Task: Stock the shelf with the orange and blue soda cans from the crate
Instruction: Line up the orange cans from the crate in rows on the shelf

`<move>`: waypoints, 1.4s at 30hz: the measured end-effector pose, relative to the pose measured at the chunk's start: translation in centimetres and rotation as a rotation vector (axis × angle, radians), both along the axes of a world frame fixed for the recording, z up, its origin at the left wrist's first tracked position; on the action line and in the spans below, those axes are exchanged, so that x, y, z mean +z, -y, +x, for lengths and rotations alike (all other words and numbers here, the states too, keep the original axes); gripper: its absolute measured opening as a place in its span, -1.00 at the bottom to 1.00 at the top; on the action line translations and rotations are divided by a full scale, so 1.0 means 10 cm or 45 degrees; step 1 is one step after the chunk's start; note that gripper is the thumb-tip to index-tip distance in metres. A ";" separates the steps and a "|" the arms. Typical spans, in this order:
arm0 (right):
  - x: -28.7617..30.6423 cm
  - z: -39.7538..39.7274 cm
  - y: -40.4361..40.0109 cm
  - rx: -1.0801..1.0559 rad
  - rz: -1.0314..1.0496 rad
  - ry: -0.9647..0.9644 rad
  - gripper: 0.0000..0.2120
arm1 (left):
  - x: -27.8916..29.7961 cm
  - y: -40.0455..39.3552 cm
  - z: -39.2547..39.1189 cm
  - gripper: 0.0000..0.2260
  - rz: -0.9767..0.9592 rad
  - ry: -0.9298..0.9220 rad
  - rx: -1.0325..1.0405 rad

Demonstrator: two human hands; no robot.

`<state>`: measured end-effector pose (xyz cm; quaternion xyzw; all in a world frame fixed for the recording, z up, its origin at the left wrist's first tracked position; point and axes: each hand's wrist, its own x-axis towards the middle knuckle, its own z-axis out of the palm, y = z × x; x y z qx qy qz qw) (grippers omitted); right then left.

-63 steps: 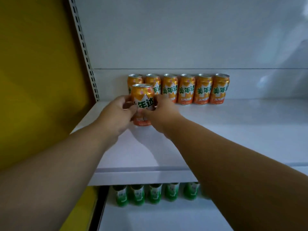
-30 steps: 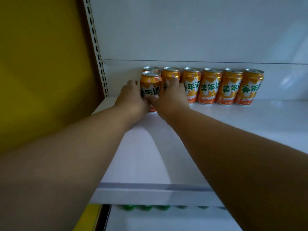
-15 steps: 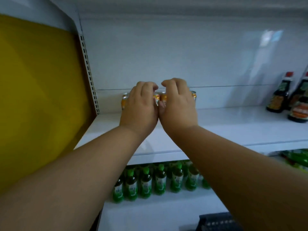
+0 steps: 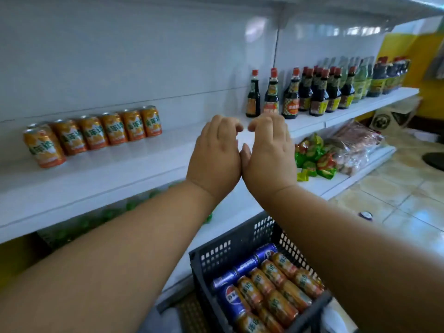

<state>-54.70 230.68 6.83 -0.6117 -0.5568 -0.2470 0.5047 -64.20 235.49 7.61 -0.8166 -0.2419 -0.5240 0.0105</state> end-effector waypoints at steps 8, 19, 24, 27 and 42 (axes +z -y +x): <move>-1.41 0.84 0.29 -0.205 -0.411 -0.164 -0.65 | -1.52 0.08 0.93 -0.71 -0.362 -0.189 -0.217; -3.60 1.18 0.08 -0.214 -1.571 -0.363 -0.61 | -3.81 -0.16 1.10 -0.84 -1.173 -0.757 -0.172; -4.24 1.34 -0.09 -0.191 -2.179 -0.447 -0.55 | -4.26 -0.21 1.19 -0.79 -1.414 -0.895 -0.098; -4.56 1.33 -0.12 -0.159 -2.380 -0.435 -0.53 | -4.42 -0.18 1.25 -0.78 -1.484 -0.946 -0.095; -4.77 1.07 -0.06 -0.159 -2.479 -0.084 -0.46 | -4.43 -0.15 1.05 -0.77 -1.679 -0.987 -0.004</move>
